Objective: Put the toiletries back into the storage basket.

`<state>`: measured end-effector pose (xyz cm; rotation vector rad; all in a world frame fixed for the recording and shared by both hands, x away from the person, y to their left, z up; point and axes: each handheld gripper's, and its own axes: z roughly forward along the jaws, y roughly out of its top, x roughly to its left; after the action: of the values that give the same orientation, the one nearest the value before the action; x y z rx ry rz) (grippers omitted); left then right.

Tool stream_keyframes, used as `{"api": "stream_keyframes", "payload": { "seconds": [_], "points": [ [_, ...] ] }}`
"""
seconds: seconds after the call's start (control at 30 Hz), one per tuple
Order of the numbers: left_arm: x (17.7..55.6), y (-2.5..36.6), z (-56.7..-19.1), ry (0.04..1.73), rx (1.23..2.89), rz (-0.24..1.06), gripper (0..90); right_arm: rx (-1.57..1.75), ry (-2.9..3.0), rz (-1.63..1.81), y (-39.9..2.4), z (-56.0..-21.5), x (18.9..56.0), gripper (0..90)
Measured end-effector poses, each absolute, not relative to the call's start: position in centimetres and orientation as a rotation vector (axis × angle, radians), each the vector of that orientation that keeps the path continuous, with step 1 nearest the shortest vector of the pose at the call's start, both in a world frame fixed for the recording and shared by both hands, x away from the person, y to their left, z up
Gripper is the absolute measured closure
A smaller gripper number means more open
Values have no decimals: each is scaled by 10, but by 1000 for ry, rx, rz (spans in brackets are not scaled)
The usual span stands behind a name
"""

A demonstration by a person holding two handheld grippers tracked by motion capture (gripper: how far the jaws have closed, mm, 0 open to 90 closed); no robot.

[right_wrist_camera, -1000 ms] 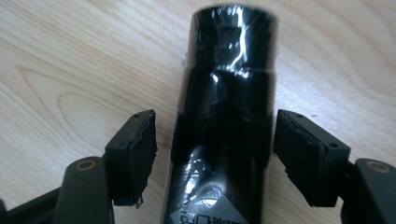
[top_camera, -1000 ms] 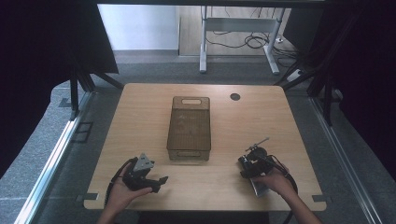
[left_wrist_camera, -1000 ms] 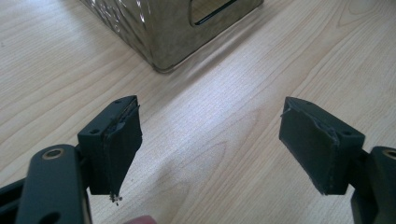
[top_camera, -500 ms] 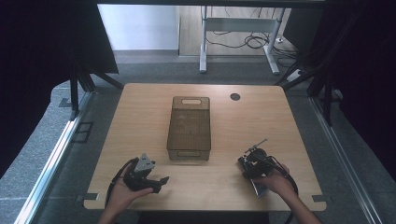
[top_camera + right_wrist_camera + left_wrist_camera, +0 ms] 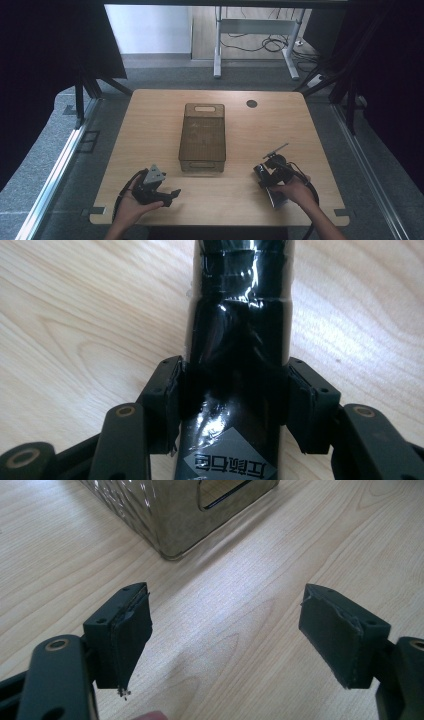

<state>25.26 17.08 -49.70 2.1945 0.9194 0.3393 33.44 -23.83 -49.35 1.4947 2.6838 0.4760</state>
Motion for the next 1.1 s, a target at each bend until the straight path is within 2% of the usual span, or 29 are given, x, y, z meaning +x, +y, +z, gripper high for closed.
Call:
{"api": "stream_keyframes", "payload": {
  "seconds": [0.23,1.1],
  "points": [
    [252,170,-497,916,2200,337,213,1566,2669,612,-246,-474,341,462],
    [253,170,-498,910,2211,329,213,1570,2666,802,-235,-444,352,463]
  ]
}}
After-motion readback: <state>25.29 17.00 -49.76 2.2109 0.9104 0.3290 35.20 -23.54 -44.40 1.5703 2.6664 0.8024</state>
